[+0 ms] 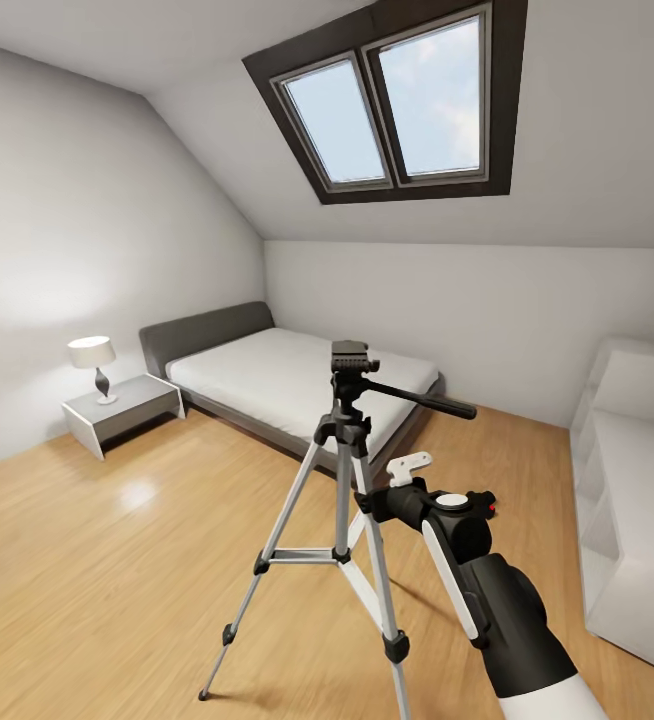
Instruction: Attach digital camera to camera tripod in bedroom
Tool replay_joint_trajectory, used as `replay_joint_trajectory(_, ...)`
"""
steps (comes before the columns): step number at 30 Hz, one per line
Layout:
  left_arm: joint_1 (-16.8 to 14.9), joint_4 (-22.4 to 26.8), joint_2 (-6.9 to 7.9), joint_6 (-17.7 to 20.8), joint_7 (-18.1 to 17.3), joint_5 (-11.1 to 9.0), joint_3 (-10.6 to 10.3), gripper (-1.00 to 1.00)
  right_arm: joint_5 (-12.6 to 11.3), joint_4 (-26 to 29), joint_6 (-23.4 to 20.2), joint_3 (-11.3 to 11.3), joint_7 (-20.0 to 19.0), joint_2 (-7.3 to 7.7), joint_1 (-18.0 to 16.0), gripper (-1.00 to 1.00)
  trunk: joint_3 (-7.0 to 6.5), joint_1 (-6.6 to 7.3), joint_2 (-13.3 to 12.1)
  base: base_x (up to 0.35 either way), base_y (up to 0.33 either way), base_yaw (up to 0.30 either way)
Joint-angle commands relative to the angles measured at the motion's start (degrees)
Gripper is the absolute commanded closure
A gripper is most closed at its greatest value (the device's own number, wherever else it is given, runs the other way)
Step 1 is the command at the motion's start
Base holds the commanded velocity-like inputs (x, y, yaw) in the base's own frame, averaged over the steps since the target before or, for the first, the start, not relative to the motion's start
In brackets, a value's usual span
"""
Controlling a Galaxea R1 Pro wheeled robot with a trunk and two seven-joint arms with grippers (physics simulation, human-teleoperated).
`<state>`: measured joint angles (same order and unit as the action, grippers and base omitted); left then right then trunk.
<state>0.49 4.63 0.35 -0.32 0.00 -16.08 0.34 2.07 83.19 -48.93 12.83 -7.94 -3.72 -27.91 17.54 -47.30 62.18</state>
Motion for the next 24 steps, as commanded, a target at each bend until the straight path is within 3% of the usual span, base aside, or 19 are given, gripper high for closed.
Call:
replay_joint_trajectory(1,0.04,0.11,0.00,-0.03,0.00,-0.27,0.01,-1.00,0.24,0.04,-0.27,-0.01,-0.36,-0.05,-0.04,-1.00,0.06,-0.01,0.04,0.000,0.000,0.000)
replay_joint_trajectory(24,0.04,0.11,0.00,-0.03,0.00,-0.27,0.01,-1.00,0.22,0.04,-0.28,0.00,-1.37,-0.18,-0.04,-1.00,0.06,-0.01,0.04,0.000,0.000,0.000)
